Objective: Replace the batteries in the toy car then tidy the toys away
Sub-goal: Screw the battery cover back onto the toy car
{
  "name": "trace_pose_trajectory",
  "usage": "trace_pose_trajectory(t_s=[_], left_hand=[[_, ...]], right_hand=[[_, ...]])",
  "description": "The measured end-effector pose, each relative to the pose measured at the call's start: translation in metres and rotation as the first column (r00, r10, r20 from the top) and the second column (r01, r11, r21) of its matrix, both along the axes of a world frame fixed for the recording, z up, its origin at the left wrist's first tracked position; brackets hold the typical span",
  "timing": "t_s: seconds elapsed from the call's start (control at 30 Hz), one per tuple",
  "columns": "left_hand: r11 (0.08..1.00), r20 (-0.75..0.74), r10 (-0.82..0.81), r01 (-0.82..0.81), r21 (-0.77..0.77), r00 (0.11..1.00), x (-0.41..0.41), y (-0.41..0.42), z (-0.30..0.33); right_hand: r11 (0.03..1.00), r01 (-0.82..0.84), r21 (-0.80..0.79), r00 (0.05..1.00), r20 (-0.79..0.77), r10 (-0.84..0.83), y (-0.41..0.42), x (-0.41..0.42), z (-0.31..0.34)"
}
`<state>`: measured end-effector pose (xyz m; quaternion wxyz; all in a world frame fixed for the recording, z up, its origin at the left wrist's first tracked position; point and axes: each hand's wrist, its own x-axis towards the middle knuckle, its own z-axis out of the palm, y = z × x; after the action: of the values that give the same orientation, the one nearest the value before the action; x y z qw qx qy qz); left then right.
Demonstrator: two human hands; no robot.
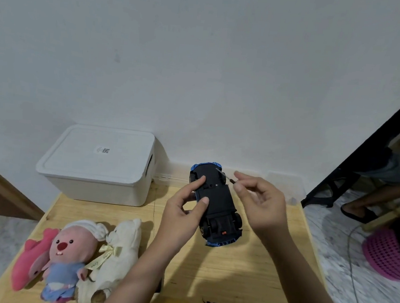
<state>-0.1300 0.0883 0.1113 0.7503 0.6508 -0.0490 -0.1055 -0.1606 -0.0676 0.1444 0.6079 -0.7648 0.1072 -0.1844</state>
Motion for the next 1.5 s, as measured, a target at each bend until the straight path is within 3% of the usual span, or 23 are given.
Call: trace_pose_trajectory(t_s=[0.1, 0.23, 0.4, 0.6, 0.73, 0.87, 0.97, 1.03, 1.13, 1.2, 1.27, 1.37, 1.5], left_hand=[[0.997, 0.0, -0.075, 0.075, 0.023, 0.997, -0.002, -0.001, 0.0], [0.978, 0.013, -0.192, 0.19, 0.085, 0.981, -0.003, 0.003, -0.004], [0.94, 0.018, -0.323, 0.318, 0.126, 0.946, 0.0, 0.01, -0.01], [0.949, 0.03, -0.249, 0.238, 0.207, 0.968, 0.006, 0.007, -0.017], [0.951, 0.009, -0.297, 0.294, 0.099, 0.955, 0.005, 0.004, -0.016], [0.923, -0.098, -0.378, 0.366, -0.123, 0.92, 0.0, -0.004, -0.014], [0.928, -0.124, -0.344, 0.317, -0.195, 0.931, 0.0, -0.009, -0.017], [0.963, -0.109, -0.269, 0.263, -0.066, 0.957, 0.0, -0.013, -0.02], [0.929, 0.026, -0.203, 0.184, 0.321, 0.979, 0.002, -0.014, -0.04], [0.793, 0.042, -0.2, 0.137, 0.593, 0.979, 0.004, -0.012, -0.06], [0.637, -0.036, -0.191, 0.152, 0.756, 0.981, 0.005, -0.012, -0.077], [0.454, -0.11, -0.212, 0.198, 0.869, 0.971, 0.004, -0.016, -0.097], [0.311, -0.168, -0.244, 0.241, 0.919, 0.955, 0.006, -0.026, -0.113]], right_hand=[[0.973, -0.1, 0.209, 0.994, -0.024, 0.108, 0.009, -0.003, -0.017], [0.928, -0.115, 0.354, 0.991, -0.028, 0.133, 0.013, -0.008, -0.031], [0.921, -0.09, 0.379, 0.994, -0.025, 0.107, 0.011, -0.012, -0.037], [0.92, -0.063, 0.388, 0.997, -0.018, 0.076, 0.005, -0.01, -0.042], [0.913, -0.075, 0.401, 0.997, -0.003, 0.083, 0.003, -0.009, -0.038], [0.916, -0.082, 0.393, 0.997, 0.037, 0.073, 0.008, -0.005, -0.042], [0.918, -0.008, 0.395, 0.999, 0.043, -0.01, 0.011, -0.003, -0.048], [0.928, 0.079, 0.365, 0.995, 0.026, -0.095, 0.01, -0.003, -0.053], [0.937, 0.187, 0.295, 0.982, -0.03, -0.186, 0.003, -0.009, -0.068], [0.948, 0.237, 0.214, 0.971, -0.091, -0.222, -0.001, -0.015, -0.08], [0.955, 0.28, 0.099, 0.955, -0.133, -0.266, -0.002, -0.022, -0.091], [0.945, 0.328, 0.01, 0.928, -0.188, -0.32, 0.0, -0.033, -0.106], [0.939, 0.342, 0.013, 0.906, -0.269, -0.326, 0.002, -0.045, -0.122]])
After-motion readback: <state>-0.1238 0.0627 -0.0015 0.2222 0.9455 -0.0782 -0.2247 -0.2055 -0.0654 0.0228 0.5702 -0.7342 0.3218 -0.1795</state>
